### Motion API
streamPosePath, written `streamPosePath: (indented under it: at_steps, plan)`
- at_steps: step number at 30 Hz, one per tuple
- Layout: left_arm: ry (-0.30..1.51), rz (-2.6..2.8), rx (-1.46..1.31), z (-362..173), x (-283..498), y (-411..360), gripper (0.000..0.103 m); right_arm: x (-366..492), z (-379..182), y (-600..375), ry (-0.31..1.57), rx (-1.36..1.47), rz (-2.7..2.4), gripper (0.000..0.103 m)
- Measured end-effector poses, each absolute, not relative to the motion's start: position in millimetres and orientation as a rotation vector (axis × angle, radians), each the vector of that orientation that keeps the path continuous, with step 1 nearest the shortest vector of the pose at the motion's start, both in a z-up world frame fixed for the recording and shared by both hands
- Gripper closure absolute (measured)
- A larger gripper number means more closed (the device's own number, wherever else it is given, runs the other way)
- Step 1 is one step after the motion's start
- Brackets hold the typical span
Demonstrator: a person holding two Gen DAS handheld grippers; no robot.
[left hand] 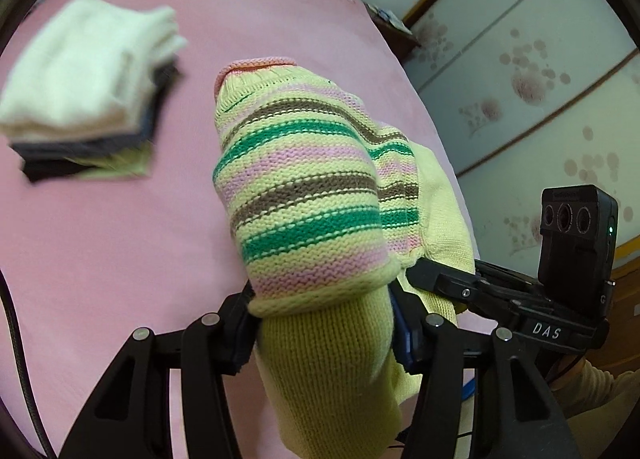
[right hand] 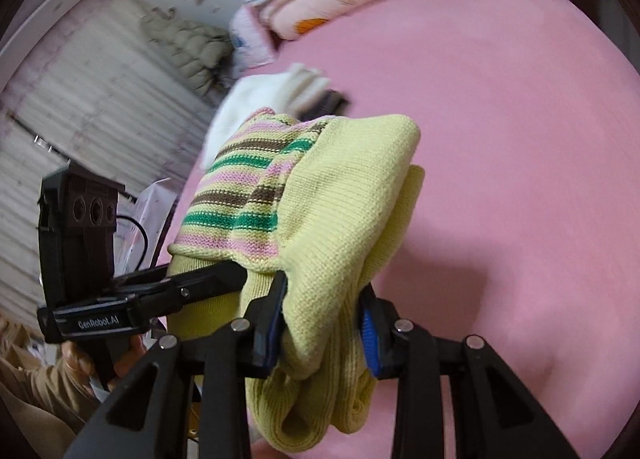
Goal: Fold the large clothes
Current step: 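Carry the bundle onto the white fleece stack and open both tools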
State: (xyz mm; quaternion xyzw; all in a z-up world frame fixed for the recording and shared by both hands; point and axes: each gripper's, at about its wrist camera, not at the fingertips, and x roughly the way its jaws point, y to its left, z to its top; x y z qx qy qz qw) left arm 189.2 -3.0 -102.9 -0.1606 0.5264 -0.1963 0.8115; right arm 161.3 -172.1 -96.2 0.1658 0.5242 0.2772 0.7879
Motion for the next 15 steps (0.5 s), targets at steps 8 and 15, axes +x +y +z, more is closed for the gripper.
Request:
streamPosePath:
  at_steps: [8,15]
  plan:
    - [1.085,-0.403,-0.295,-61.2,265.2,151.7,0.049,240.6,-68.7,-25.6,1.080,0.427,0.629,0.071]
    - [1.020,-0.364,-0.160,-63.0,369.7,249.9,0.048,349.4,-92.5,90.8,1.028,0.487,0.614,0.070]
